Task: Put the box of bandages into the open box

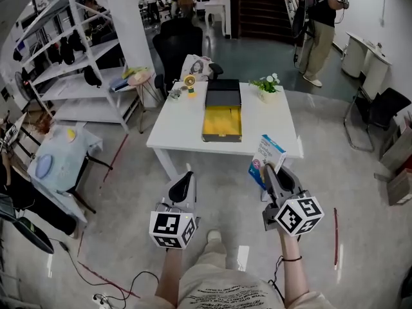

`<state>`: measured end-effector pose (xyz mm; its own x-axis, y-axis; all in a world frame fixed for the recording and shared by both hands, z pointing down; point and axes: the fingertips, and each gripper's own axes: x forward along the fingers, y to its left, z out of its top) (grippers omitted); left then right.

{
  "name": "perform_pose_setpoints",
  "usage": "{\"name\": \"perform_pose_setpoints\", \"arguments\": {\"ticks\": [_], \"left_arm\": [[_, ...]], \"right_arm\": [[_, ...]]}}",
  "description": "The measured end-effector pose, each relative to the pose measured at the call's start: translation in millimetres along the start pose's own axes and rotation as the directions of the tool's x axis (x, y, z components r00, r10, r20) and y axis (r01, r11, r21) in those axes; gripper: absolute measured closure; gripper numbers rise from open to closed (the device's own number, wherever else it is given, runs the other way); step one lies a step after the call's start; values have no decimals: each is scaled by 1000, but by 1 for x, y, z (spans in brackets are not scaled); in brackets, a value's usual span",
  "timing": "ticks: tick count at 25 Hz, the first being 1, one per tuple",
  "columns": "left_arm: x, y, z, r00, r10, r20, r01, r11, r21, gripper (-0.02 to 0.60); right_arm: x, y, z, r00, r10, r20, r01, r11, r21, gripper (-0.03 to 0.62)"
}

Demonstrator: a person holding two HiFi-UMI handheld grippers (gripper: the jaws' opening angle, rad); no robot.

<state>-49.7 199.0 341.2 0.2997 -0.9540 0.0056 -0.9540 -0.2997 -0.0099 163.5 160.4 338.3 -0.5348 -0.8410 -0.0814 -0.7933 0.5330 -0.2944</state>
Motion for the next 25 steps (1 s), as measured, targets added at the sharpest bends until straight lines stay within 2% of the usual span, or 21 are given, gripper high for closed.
{"name": "perform_pose_setpoints", "arguments": {"ticks": [18, 25], "left_arm": [[159, 110, -32, 995, -21, -98, 18, 999, -33, 558], [208, 131, -42, 992, -58, -111, 52, 997, -51, 558]], "right_arm": [[178, -59, -24, 997, -27, -69, 31, 997, 65, 513], [219, -77, -27, 996, -44, -83, 50, 997, 66, 513]]}}
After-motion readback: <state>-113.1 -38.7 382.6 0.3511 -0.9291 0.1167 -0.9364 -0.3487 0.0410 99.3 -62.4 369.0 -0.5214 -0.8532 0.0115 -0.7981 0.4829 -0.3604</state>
